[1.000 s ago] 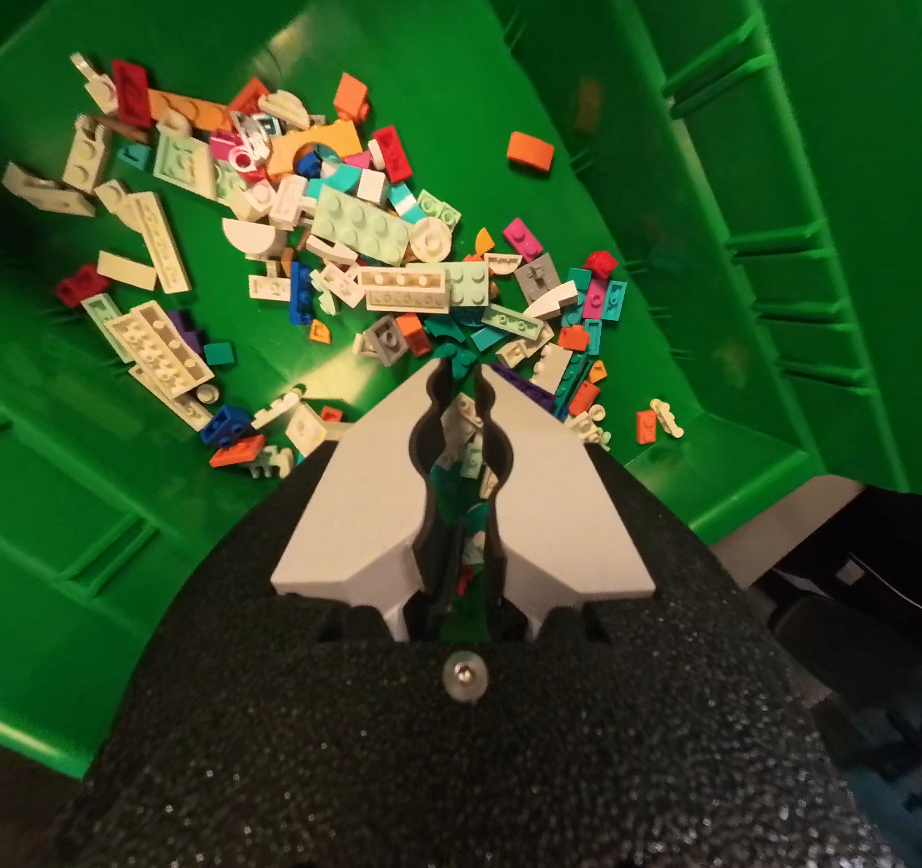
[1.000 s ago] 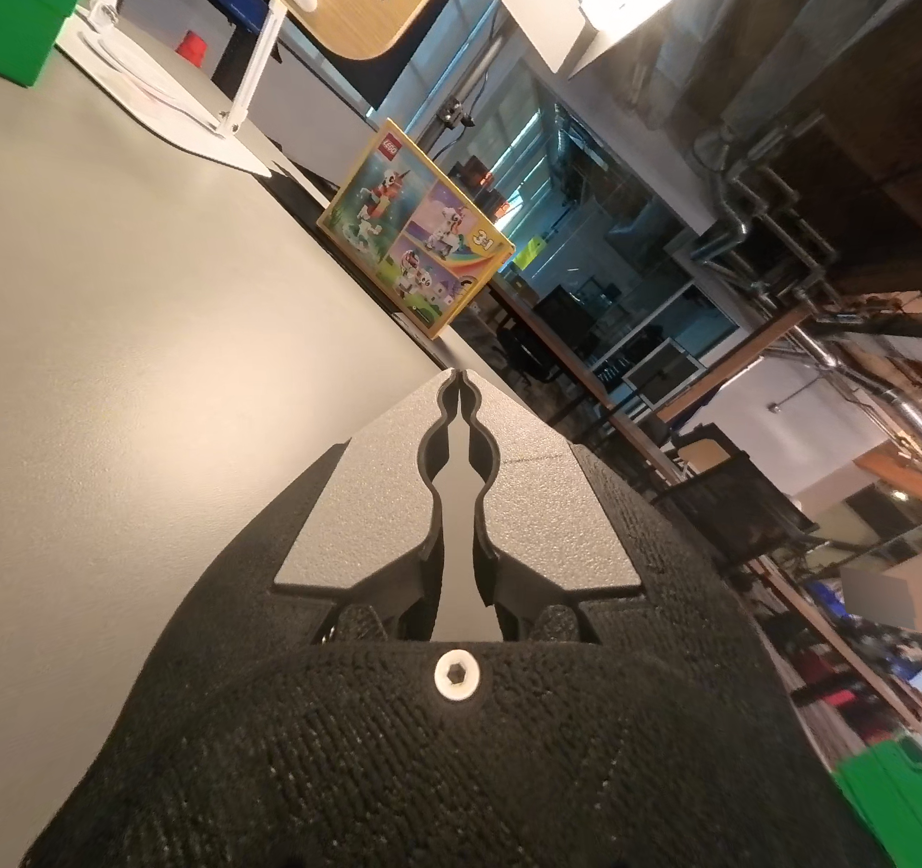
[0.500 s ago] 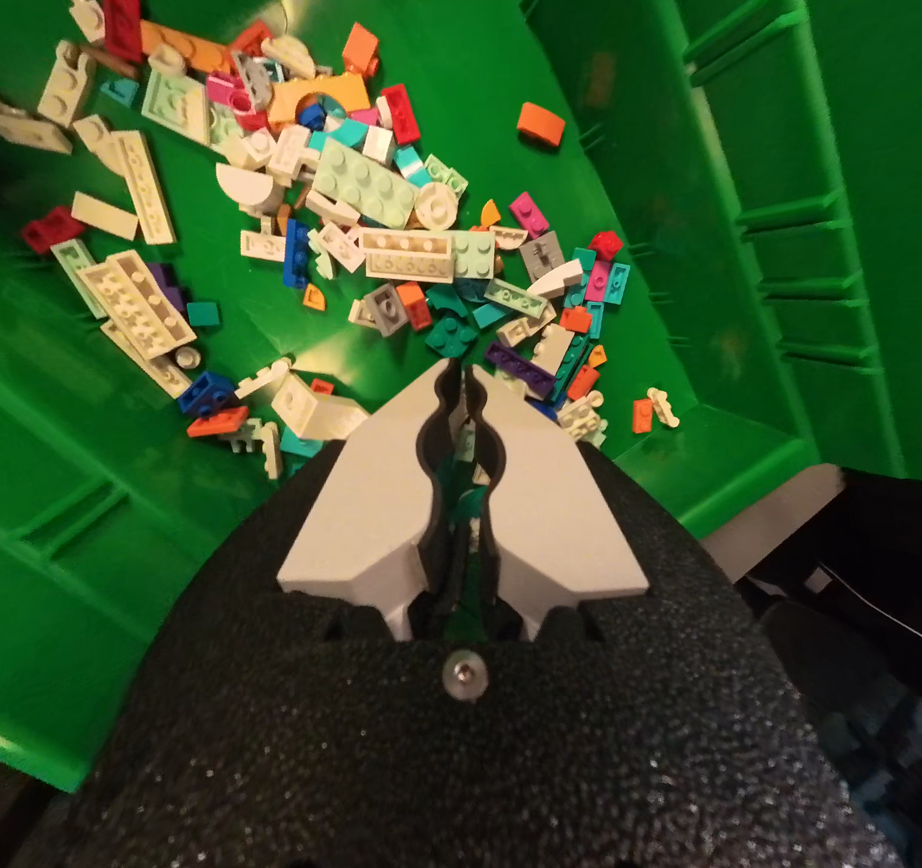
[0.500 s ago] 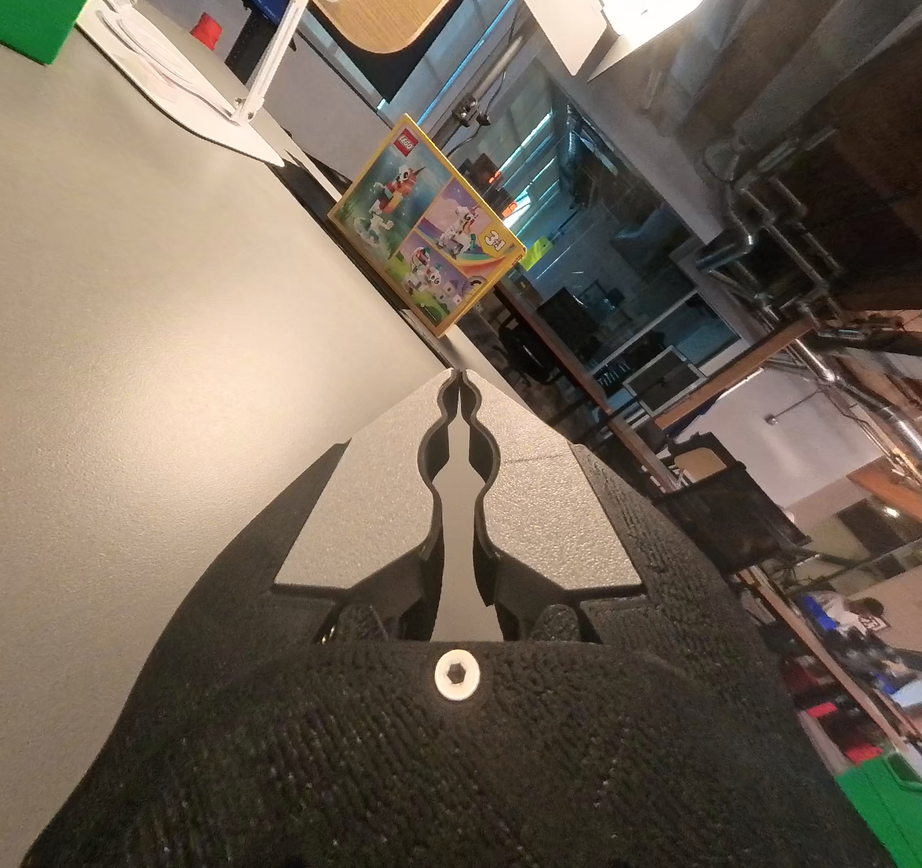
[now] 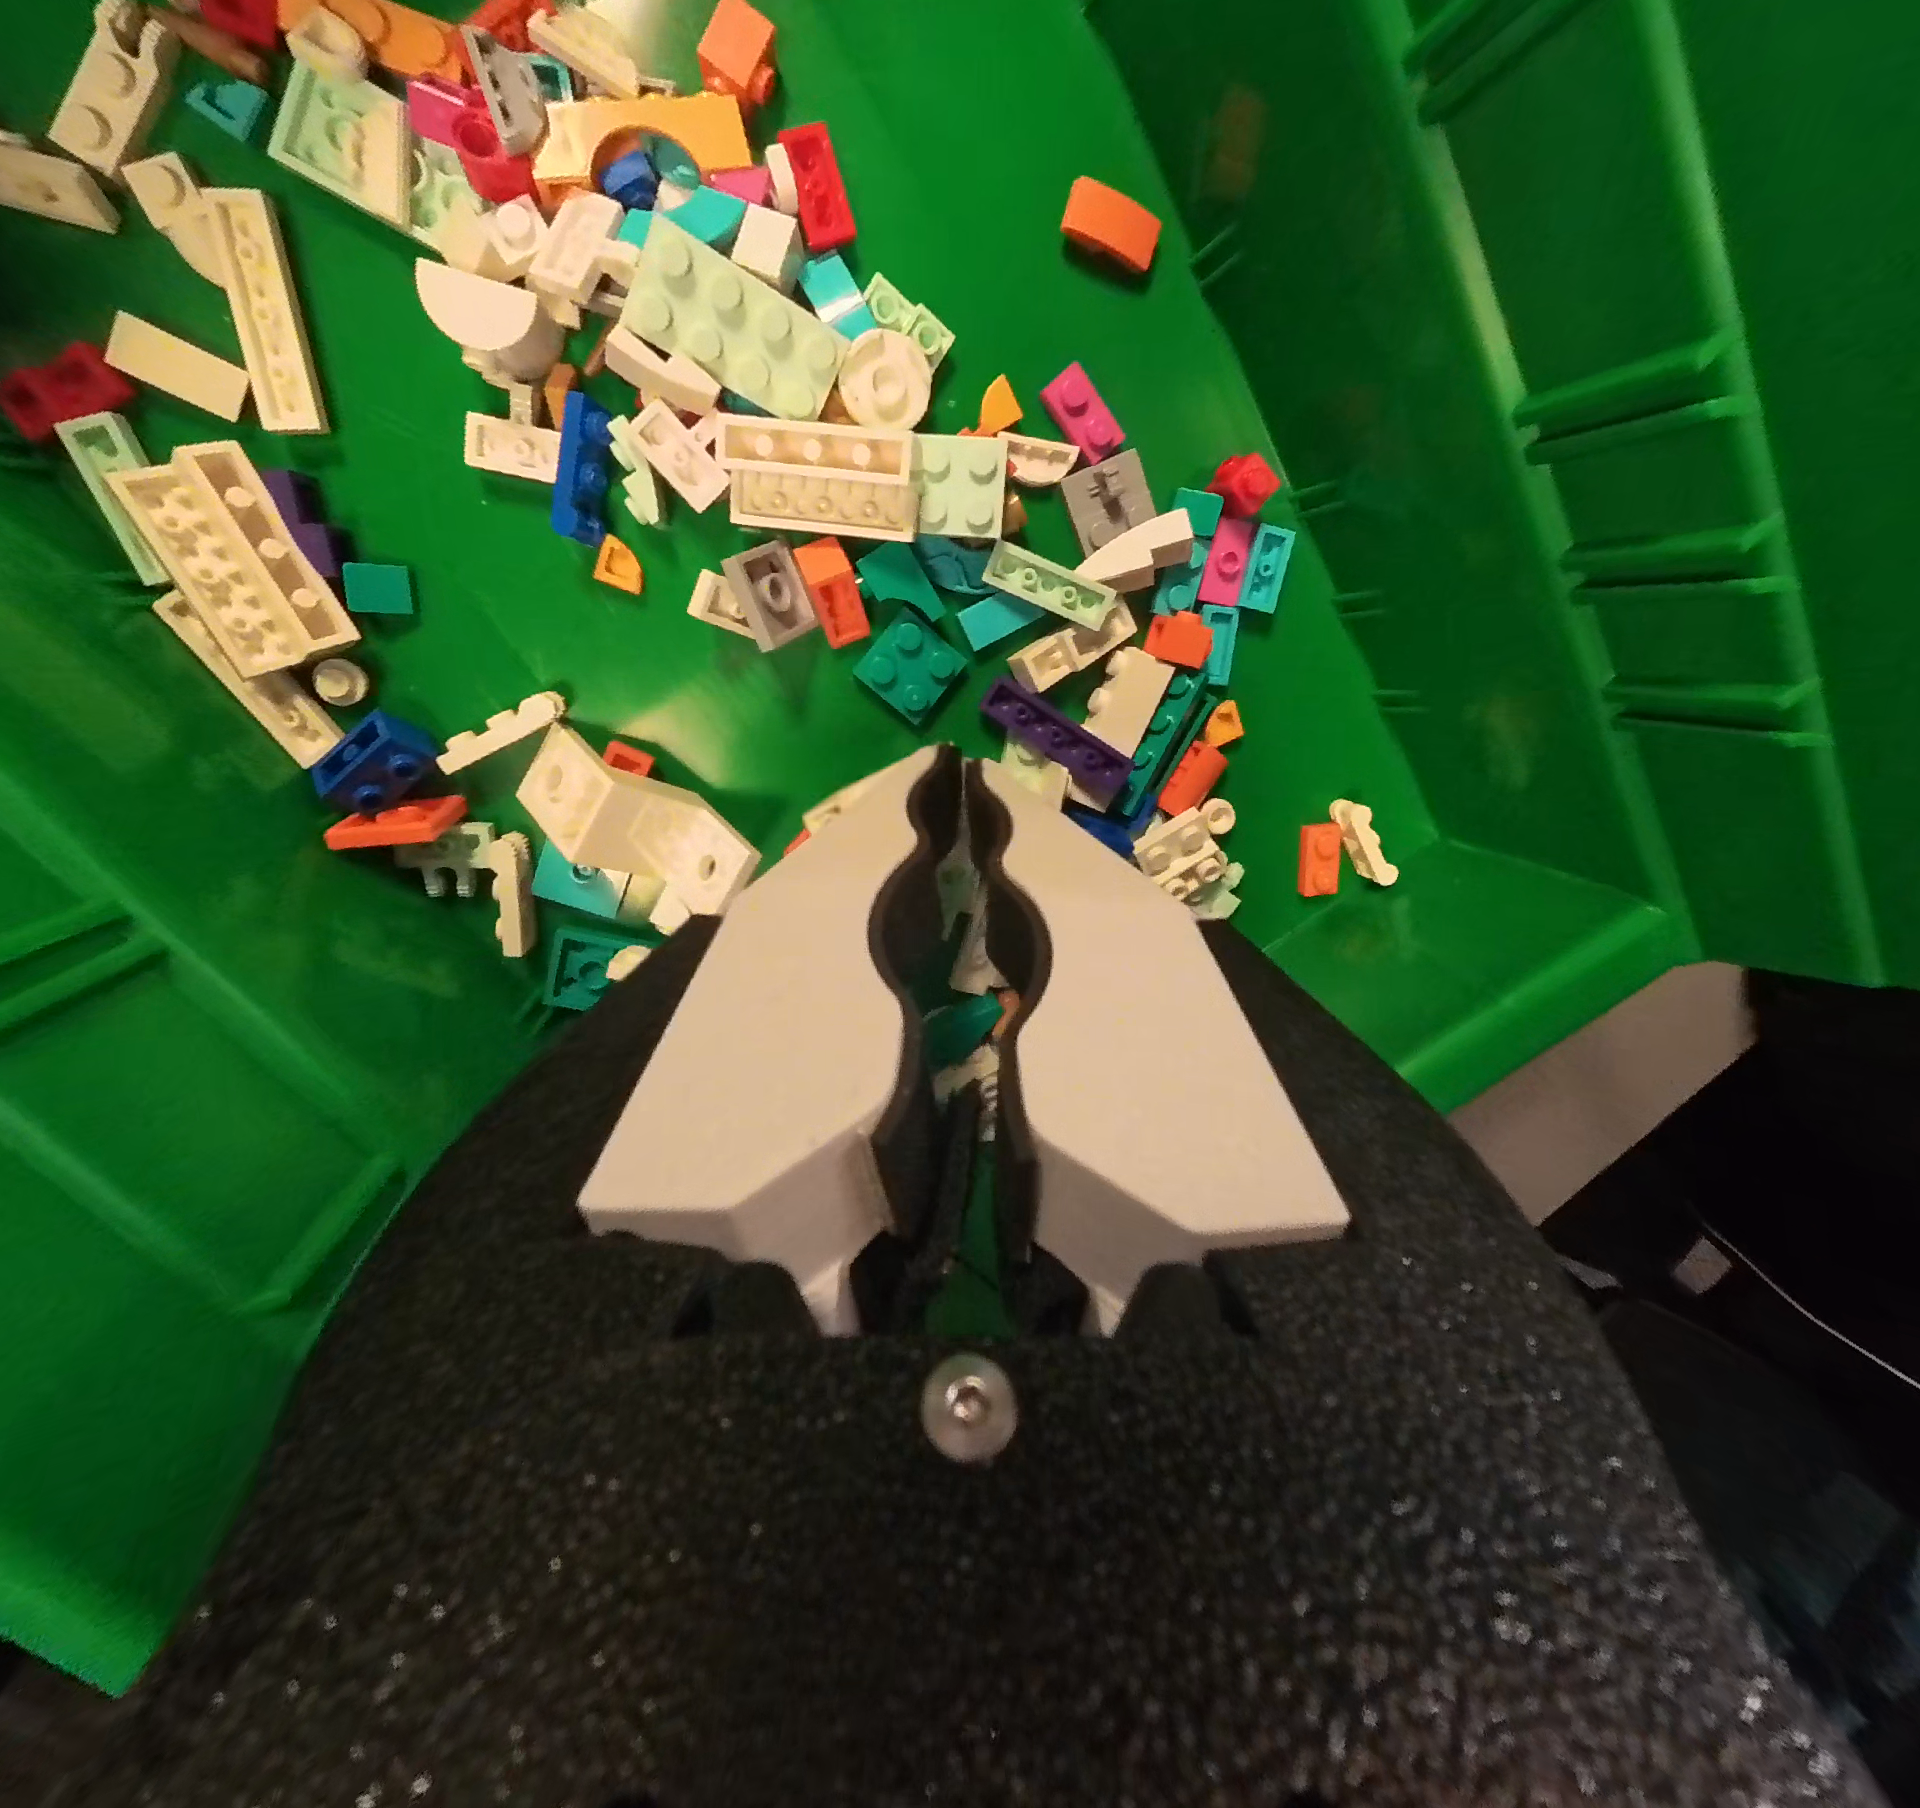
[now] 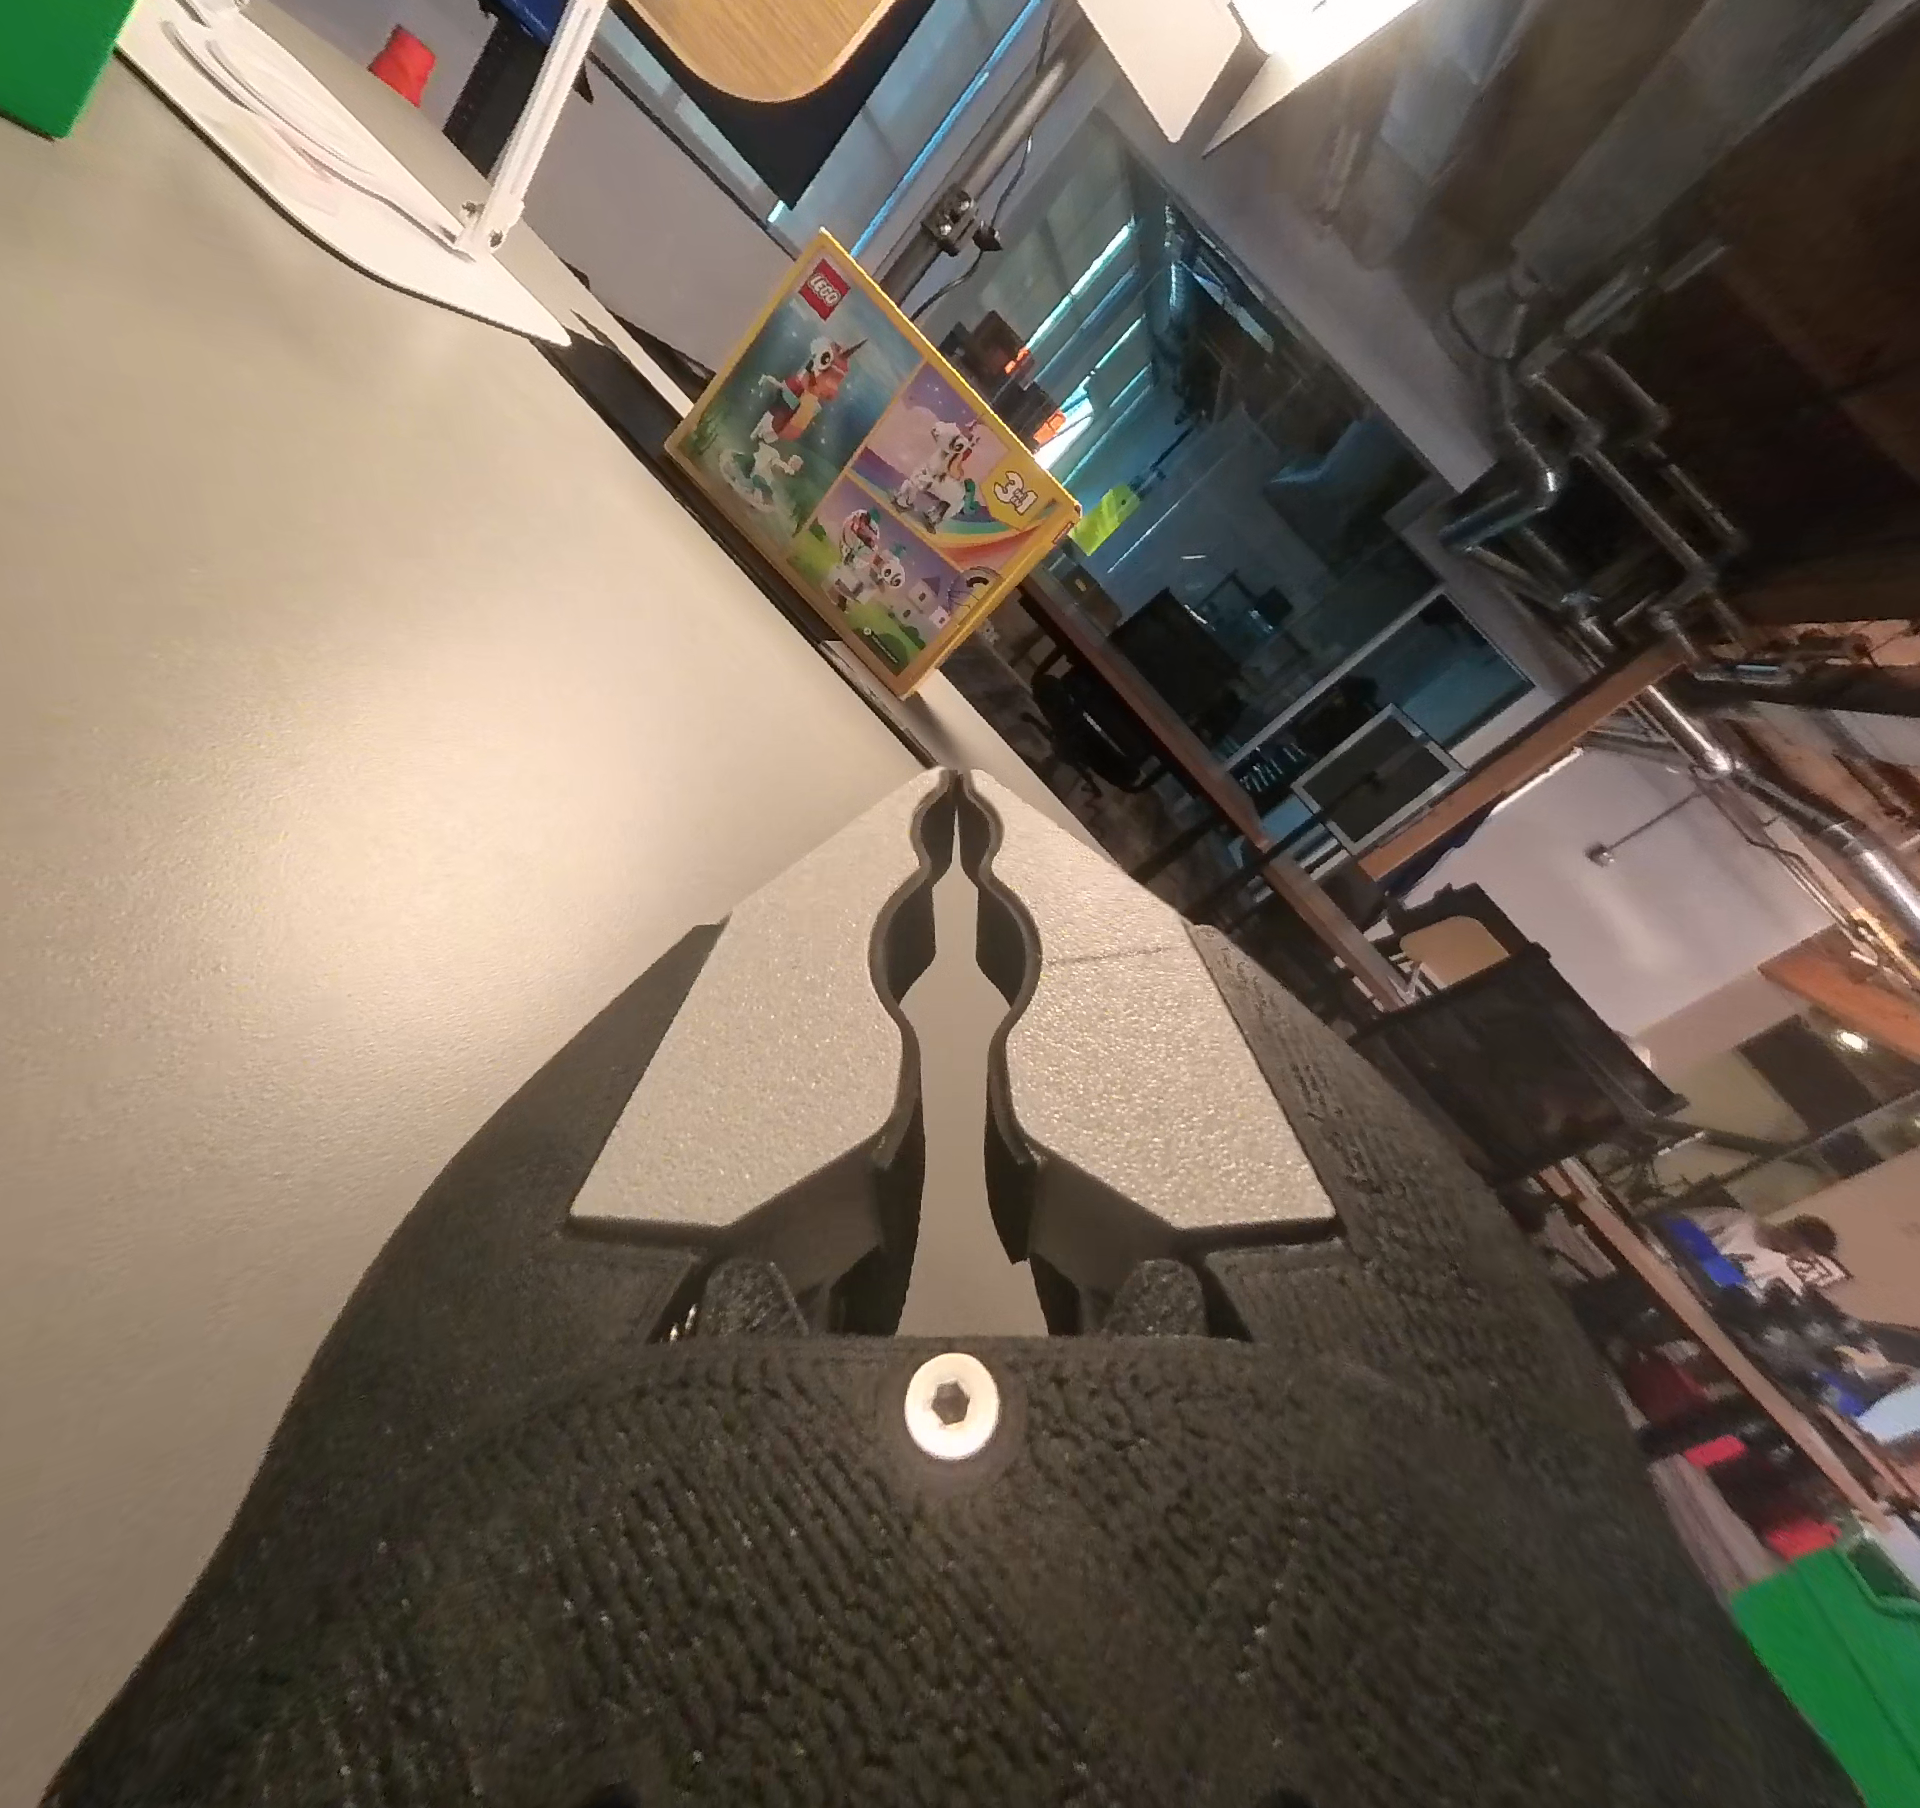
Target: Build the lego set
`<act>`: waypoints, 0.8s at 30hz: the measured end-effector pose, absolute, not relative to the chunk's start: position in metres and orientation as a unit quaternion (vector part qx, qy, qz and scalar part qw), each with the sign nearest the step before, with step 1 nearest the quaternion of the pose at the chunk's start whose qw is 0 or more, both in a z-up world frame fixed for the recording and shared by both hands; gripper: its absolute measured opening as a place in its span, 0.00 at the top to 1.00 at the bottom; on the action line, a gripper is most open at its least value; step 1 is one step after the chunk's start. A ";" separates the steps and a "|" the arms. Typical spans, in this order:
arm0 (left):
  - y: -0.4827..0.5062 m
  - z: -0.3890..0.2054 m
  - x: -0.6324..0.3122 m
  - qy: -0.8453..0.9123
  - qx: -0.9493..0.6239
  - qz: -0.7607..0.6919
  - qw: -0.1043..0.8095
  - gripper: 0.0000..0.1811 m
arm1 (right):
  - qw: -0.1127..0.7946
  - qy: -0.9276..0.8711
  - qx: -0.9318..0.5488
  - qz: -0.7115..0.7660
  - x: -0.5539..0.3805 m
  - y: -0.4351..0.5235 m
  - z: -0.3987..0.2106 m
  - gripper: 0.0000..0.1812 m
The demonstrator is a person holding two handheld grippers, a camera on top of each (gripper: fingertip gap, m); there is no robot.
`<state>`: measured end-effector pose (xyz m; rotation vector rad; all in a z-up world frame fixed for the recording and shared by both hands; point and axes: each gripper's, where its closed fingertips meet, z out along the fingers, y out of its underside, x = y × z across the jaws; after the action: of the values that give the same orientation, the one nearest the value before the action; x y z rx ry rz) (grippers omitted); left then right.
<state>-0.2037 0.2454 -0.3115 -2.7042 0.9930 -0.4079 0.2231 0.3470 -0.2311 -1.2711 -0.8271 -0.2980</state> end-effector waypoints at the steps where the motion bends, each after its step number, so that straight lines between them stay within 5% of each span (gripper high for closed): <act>1: 0.246 -0.311 -0.203 0.337 -0.923 -0.139 0.120 1.00 | 0.717 -0.372 -0.573 -0.138 0.224 0.347 -0.230 1.00; 11: 0.257 -0.284 -0.187 0.325 -0.908 -0.196 0.176 1.00 | 0.717 -0.370 -0.571 -0.149 0.225 0.348 -0.230 1.00; 16: 0.285 -0.251 -0.227 0.313 -0.914 -0.093 0.243 1.00 | 0.719 -0.369 -0.569 -0.151 0.225 0.348 -0.229 1.00; 24: 0.265 -0.271 -0.249 0.313 -0.927 -0.063 0.197 1.00 | 0.719 -0.370 -0.568 -0.153 0.225 0.348 -0.229 1.00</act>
<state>-0.2486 0.2650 -0.2707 -2.5950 0.8765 -0.1763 0.2248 0.3481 -0.2291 -1.2563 -0.8173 -0.3384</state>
